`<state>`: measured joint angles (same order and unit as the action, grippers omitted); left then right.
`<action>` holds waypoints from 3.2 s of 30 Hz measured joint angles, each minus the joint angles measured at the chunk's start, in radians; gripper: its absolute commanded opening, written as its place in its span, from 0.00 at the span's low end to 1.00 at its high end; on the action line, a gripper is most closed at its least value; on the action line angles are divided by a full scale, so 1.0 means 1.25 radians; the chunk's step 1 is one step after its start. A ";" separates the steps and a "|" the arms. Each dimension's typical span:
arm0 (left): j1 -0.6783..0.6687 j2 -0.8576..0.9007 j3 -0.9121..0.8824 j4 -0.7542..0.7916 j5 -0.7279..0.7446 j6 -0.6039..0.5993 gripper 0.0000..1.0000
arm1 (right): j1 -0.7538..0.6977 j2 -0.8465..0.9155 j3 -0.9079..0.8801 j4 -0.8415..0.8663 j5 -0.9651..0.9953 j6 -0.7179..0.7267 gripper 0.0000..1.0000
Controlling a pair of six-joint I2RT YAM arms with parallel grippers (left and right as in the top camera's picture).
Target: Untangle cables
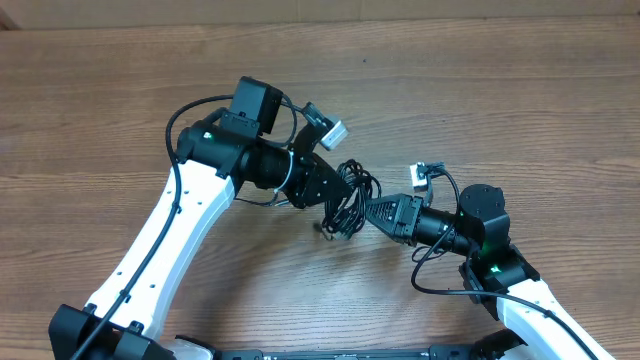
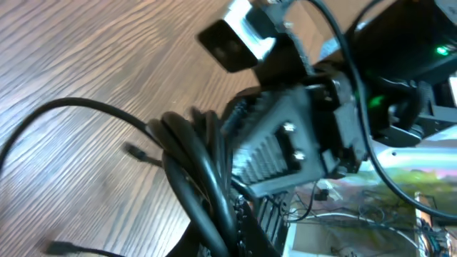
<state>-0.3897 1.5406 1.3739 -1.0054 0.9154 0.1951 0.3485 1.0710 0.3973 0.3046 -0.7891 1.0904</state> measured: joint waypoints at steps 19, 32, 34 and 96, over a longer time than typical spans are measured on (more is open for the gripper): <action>-0.078 0.024 -0.022 -0.016 -0.272 -0.138 0.07 | 0.018 -0.019 0.014 -0.264 0.165 -0.038 0.04; -0.064 0.024 -0.022 0.013 -0.486 -0.324 0.63 | 0.000 -0.005 0.016 -0.364 0.276 -0.037 0.04; -0.064 0.024 -0.022 0.013 -0.492 -0.336 0.79 | 0.000 -0.005 0.016 -0.364 0.280 -0.038 0.04; -0.117 0.303 -0.013 0.047 -0.492 -0.764 0.04 | 0.000 -0.005 0.016 -0.609 0.378 -0.038 0.38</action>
<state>-0.5358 1.9190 1.3571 -0.9470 0.3000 -0.7605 0.3485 1.0653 0.4168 -0.4561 -0.3172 1.0428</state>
